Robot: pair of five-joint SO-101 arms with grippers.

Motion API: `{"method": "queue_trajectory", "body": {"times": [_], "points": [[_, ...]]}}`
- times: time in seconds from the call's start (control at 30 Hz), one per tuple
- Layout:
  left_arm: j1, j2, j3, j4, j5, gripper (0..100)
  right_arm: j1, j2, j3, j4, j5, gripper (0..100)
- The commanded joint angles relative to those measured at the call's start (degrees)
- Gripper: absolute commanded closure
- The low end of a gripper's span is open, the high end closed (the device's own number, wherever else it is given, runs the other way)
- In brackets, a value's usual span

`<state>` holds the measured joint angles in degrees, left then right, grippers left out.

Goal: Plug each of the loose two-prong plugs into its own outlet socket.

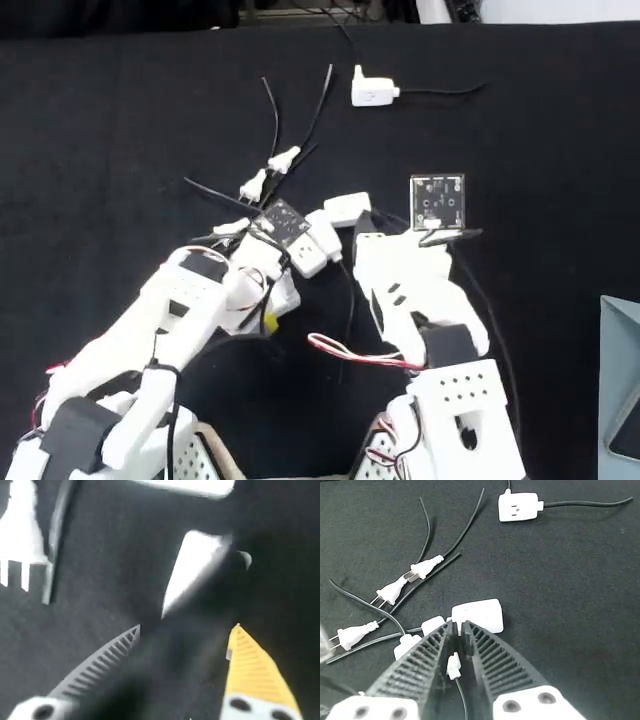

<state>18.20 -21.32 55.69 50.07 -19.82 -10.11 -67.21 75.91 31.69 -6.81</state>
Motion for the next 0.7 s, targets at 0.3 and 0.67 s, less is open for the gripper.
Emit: {"method": "queue_trajectory", "body": {"times": [0.3,0.67], "points": [[5.23,0.53,1.36,-5.1,0.09,73,0.53,-1.01,-0.4,-1.14,-0.26,98.5],[6.9,0.0,1.63,-4.13,0.0,88,0.53,-1.01,-0.4,-1.14,-0.26,98.5]]}}
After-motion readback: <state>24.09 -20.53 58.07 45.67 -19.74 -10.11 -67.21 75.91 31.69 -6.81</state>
